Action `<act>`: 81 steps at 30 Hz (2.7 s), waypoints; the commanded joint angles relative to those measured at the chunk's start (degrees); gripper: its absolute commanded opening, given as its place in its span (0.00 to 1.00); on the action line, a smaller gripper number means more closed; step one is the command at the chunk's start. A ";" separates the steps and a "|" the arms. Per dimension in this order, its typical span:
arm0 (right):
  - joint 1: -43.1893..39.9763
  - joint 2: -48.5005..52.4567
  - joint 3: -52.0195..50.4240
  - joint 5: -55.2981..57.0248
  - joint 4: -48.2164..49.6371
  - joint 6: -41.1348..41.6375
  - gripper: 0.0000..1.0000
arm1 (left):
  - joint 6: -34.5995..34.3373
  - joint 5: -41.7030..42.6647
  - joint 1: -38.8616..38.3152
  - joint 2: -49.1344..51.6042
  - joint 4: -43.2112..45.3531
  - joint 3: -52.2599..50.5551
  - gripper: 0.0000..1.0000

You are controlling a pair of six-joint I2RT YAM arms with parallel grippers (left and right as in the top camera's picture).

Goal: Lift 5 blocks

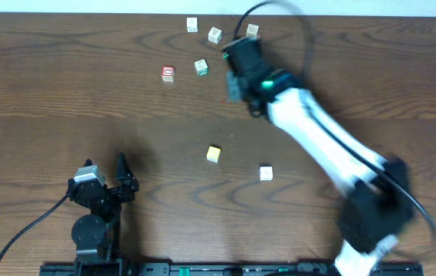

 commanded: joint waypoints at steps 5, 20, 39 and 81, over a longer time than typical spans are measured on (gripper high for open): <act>-3.76 -19.54 -0.35 6.29 -20.79 5.84 0.01 | -0.31 -0.68 0.26 -0.35 -2.38 -1.01 0.76; -3.72 -53.57 -54.62 -5.62 -4.17 18.75 0.05 | -0.31 -0.66 0.26 -0.35 -2.38 -1.01 0.76; -3.72 -32.61 -64.65 -14.49 23.26 13.38 0.20 | -0.31 -0.66 0.26 -0.35 -2.38 -1.01 0.76; -3.76 -31.10 -64.17 -14.84 29.22 7.82 0.43 | -0.33 -0.68 0.24 -0.35 -2.38 -1.01 0.76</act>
